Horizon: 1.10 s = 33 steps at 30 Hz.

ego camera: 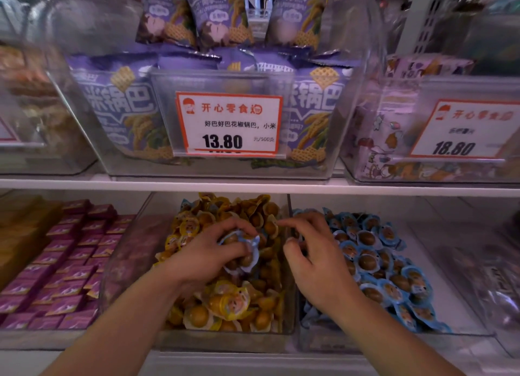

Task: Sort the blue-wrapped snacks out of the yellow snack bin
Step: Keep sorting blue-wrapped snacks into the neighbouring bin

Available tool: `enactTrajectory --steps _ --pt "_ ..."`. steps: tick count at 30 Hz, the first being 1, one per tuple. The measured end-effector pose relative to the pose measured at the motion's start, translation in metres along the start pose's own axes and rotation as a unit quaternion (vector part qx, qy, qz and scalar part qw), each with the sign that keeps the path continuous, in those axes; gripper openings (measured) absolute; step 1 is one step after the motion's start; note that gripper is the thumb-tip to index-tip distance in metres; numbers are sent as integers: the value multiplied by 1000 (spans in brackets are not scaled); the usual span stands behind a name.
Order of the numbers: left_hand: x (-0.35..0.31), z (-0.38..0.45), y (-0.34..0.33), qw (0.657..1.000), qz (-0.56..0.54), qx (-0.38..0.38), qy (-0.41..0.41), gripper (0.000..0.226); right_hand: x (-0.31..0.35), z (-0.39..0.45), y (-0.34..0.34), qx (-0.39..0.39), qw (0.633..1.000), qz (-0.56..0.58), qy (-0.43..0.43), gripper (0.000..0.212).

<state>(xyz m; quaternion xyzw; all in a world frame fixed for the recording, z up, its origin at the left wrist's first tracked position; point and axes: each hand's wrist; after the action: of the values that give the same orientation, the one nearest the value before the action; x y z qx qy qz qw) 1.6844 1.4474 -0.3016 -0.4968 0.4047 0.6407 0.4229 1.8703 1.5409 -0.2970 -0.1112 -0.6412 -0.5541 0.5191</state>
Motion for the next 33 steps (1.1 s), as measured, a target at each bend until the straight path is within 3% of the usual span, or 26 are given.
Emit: enactTrajectory --steps 4,6,8,12,13,15,17,20,23,25,28,30,33 --pt "-14 -24 23 981 -169 -94 9 27 16 -5 2 -87 994 -37 48 33" --pt "-19 -39 28 969 -220 -112 -12 24 33 -11 -2 -107 991 6 87 33" --pt "-22 -50 28 955 -259 -144 -14 26 50 -16 -15 -53 993 54 88 32" --pt "-23 -58 25 926 -311 -212 14 37 71 -24 -57 181 979 88 -11 42" --pt "-22 -59 26 928 -302 -218 22 37 72 -25 -66 208 974 86 -26 49" --pt "-21 -60 30 933 -278 -225 40 35 70 -20 -77 196 976 79 -49 56" --pt "-21 -60 35 932 -283 -217 62 34 68 -14 -79 170 972 126 -98 32" --pt "-22 -60 44 921 -325 -196 82 36 65 -7 -78 166 903 316 -238 10" --pt "-21 -58 49 918 -336 -194 86 37 67 -4 -76 145 829 425 -334 17" --pt "-20 -57 47 919 -339 -185 82 33 70 -7 -79 196 798 446 -354 23" --pt "-21 -56 38 946 -273 -165 59 24 75 -11 -86 269 777 454 -342 36" --pt "-21 -57 34 978 -144 -149 -3 24 76 -11 -89 261 800 441 -310 31" --pt "-20 -59 33 992 3 -87 -89 40 76 -10 -87 220 847 405 -265 21"
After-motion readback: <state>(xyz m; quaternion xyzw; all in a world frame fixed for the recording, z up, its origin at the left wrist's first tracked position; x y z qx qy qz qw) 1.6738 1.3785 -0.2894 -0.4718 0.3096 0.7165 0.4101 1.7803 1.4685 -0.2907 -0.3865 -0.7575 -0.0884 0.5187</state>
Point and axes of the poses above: each hand's wrist, its own z-axis towards the middle knuckle, its own y-axis out of the back of the hand, x = y × z, and after that the axes turned 15 degrees about -y, right-handed
